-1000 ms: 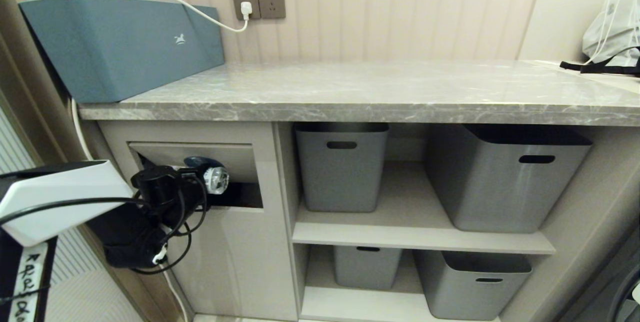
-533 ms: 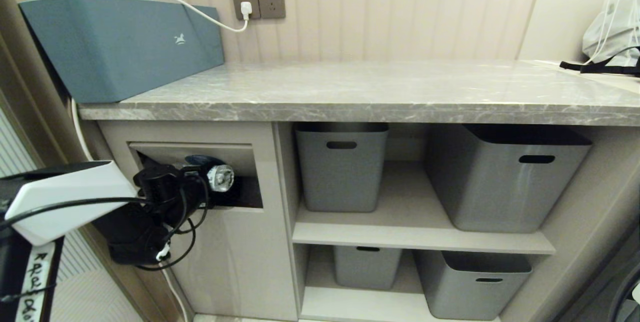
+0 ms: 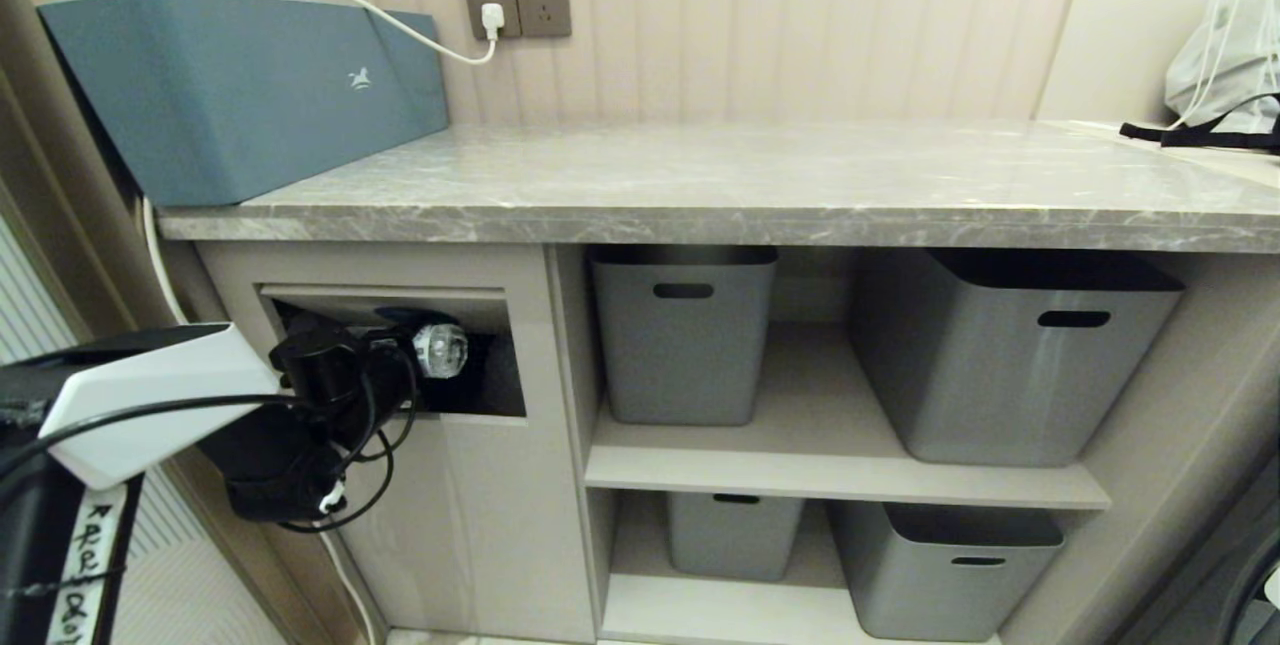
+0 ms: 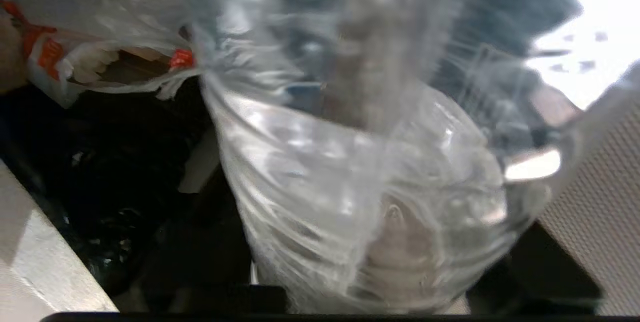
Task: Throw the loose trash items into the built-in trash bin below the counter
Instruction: Put the garbage in the trash can
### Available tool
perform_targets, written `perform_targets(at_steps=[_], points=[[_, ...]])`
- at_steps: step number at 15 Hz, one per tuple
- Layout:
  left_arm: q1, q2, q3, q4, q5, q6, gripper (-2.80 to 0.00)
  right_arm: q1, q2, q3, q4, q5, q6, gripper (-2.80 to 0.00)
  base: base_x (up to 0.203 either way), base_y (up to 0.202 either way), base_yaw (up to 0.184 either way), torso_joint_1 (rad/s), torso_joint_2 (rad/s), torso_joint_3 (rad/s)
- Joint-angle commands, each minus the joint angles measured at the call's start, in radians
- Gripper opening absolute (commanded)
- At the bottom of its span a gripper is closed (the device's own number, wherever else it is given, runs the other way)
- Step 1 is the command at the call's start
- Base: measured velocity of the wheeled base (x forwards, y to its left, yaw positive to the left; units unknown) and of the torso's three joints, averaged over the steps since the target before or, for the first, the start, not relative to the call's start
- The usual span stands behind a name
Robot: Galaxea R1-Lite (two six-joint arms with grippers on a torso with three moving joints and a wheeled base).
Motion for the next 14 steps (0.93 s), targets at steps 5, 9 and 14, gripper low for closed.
perform_targets(at_steps=[5, 9, 14], points=[[0.001, 0.007, 0.003, -0.008, -0.002, -0.009, 0.0, 0.0, 0.005, 0.0, 0.002, 0.002, -0.001, -2.8, 0.0, 0.0, 0.0, 0.0, 0.0, 0.0], [0.008, 0.014, 0.007, -0.006, 0.003, -0.008, 0.0, 0.0, 0.002, 0.0, 0.001, 0.002, -0.001, -2.8, 0.0, 0.0, 0.0, 0.0, 0.0, 0.0], [0.009, 0.011, 0.009, -0.006, 0.004, -0.007, 0.0, 0.0, 0.002, 0.001, 0.001, 0.002, -0.001, -2.8, 0.0, 0.0, 0.0, 0.0, 0.0, 0.0]])
